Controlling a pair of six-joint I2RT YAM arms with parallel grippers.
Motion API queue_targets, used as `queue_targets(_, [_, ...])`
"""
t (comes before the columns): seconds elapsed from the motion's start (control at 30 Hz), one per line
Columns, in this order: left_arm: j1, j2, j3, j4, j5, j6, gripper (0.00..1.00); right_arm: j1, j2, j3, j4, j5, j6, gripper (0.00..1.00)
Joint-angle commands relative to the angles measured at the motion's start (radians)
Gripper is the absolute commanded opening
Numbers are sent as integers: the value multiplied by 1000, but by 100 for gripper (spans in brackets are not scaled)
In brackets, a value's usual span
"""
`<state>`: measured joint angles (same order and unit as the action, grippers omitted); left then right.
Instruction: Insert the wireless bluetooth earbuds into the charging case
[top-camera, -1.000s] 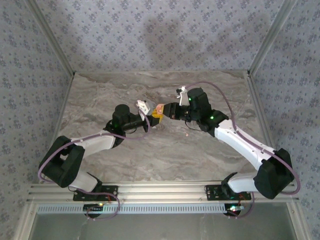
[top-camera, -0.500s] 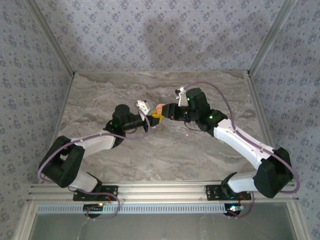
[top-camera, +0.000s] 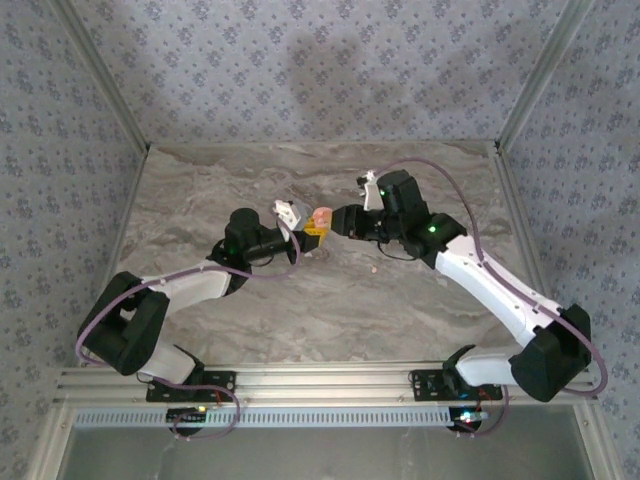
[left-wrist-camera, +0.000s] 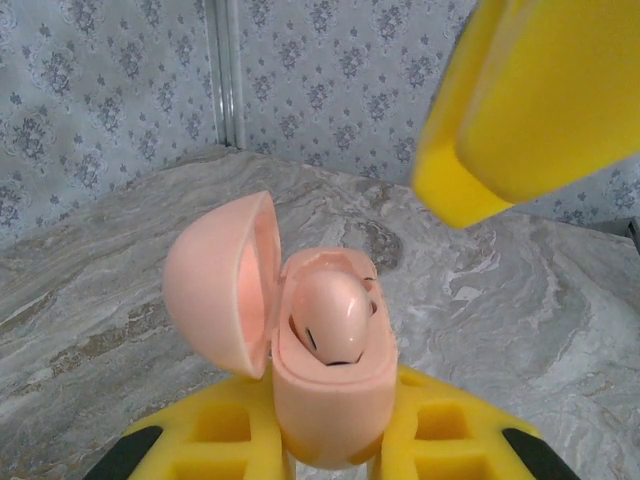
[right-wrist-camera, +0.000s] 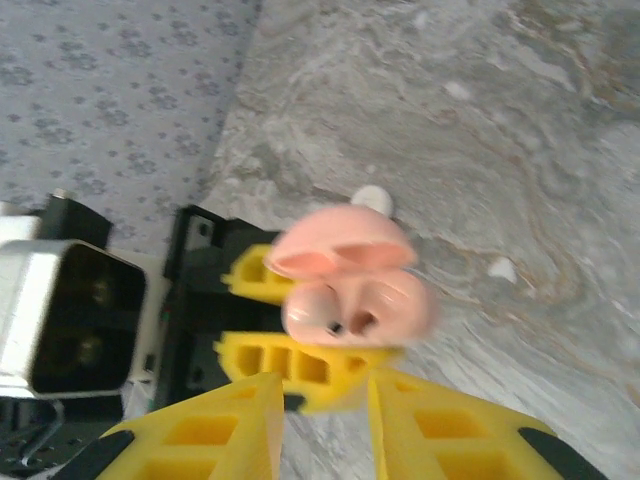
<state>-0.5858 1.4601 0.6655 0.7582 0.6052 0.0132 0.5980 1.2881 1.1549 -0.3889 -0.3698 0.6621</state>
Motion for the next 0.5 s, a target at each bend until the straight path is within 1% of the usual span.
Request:
queue_targets(0.0, [-7,-33,28,-6,10,32,5,-26,-35,28,-233,53,-5,30])
queue_targets(0.1, [-8,-33,24,-8,7,35,5,-54,-40,10,-371,95,22,31])
queue_targets(0.2, [-9,-33,22,-8,4,34,5,-75,-38,-27,-450,123,48,33])
queue_targets(0.33, [-10,-32,22,-11,2,35,5,-105,-3,-63,-498,134,67,35])
queue_targets(0.47, [-9,-33,22,-17,-1,38,5,-114,51,-85,-460,107,89,35])
